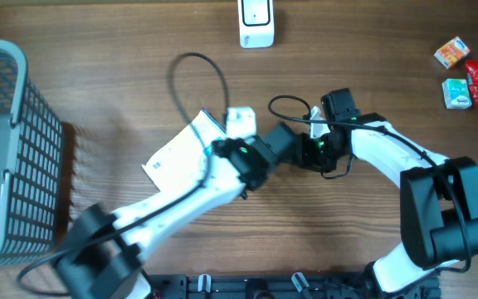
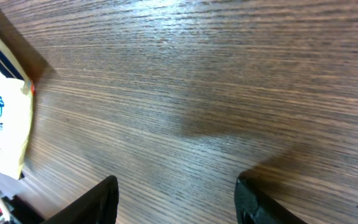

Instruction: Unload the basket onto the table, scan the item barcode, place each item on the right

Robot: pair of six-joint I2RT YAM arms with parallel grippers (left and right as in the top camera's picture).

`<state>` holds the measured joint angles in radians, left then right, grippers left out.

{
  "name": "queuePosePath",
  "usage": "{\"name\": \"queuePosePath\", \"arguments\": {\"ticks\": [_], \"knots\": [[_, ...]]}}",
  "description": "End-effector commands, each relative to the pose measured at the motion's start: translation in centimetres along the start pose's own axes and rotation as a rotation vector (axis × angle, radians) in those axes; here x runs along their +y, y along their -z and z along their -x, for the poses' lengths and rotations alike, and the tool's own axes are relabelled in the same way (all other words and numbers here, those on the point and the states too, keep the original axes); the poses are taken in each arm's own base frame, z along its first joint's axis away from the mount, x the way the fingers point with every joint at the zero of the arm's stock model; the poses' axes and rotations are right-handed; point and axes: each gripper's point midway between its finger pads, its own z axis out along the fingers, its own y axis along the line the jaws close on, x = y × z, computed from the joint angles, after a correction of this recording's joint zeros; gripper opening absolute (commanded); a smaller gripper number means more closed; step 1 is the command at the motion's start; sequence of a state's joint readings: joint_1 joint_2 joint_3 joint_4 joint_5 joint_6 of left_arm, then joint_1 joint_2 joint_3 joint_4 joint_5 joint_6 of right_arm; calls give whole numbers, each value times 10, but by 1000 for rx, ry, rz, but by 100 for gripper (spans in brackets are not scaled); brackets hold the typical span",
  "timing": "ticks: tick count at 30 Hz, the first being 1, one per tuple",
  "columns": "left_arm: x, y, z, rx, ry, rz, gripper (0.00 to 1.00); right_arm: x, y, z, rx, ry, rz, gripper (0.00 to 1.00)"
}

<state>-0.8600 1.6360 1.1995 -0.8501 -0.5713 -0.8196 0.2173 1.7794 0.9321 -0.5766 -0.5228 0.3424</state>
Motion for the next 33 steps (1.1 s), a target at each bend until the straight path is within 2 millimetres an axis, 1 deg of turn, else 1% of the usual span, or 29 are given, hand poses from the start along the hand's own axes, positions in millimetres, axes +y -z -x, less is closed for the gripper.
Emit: {"name": "queuePosePath", "arguments": {"ticks": [1,2,3,4,5,6,7,8,9,10,11,12,13,14,16,17,18,19,20,22,23,25,26,27,28,29,30,31,33], "knots": [[53,24,40,20,260,-44,73,7,-4,-9,52,25,121,59],[73,24,46,30,308,-27,87,26,-1,-9,59,55,231,56],[97,24,51,35,360,11,93,49,4,-8,64,88,349,52],[119,21,54,43,407,54,95,68,7,-8,62,131,434,50],[140,14,54,64,453,100,91,79,5,-7,61,139,455,49],[150,5,50,96,484,116,79,86,1,-7,58,142,454,45],[152,-1,45,126,499,117,73,91,-1,-7,57,149,454,44],[153,-11,33,185,509,120,61,97,-6,-7,51,149,444,44],[152,-22,18,248,505,129,54,100,-10,-6,42,143,424,41],[152,-32,6,288,492,150,48,98,-13,-5,33,132,400,41],[151,-45,-8,324,476,176,40,97,-14,-4,30,132,392,40],[150,-56,-19,349,466,190,35,97,-14,-5,30,133,391,40],[146,-69,-29,374,461,190,31,97,-14,-5,32,132,391,40],[137,-82,-39,404,462,164,29,97,-14,-5,32,132,391,40],[107,-103,-54,479,432,36,29,97,-14,-5,32,131,388,40],[82,-112,-61,528,392,-76,28,96,-14,-6,36,127,385,40],[66,-115,-64,555,377,-142,27,95,-14,-7,41,122,383,41],[51,-116,-67,575,373,-197,27,94,-14,-8,46,116,381,41],[32,-114,-71,597,357,-263,26,92,-14,-9,51,108,377,43],[5,-106,-76,601,309,-339,25,85,-11,-6,43,109,370,46],[-10,-99,-81,592,263,-367,27,76,-8,-3,39,89,363,46],[-30,-89,-89,576,199,-397,30,56,0,1,39,12,340,46],[-35,-87,-90,542,165,-386,30,44,4,2,39,-8,332,49],[-34,-88,-87,515,155,-366,31,37,7,1,41,-11,326,51],[-29,-89,-82,487,153,-337,32,29,11,0,44,-13,320,57],[-22,-88,-74,464,157,-307,34,23,13,-1,47,-8,317,65],[-7,-81,-51,413,181,-264,42,16,17,-3,46,9,313,76],[5,-72,-29,367,208,-239,44,13,19,-2,42,6,313,80],[31,-53,10,280,270,-206,48,12,21,1,33,-1,314,80]]}}
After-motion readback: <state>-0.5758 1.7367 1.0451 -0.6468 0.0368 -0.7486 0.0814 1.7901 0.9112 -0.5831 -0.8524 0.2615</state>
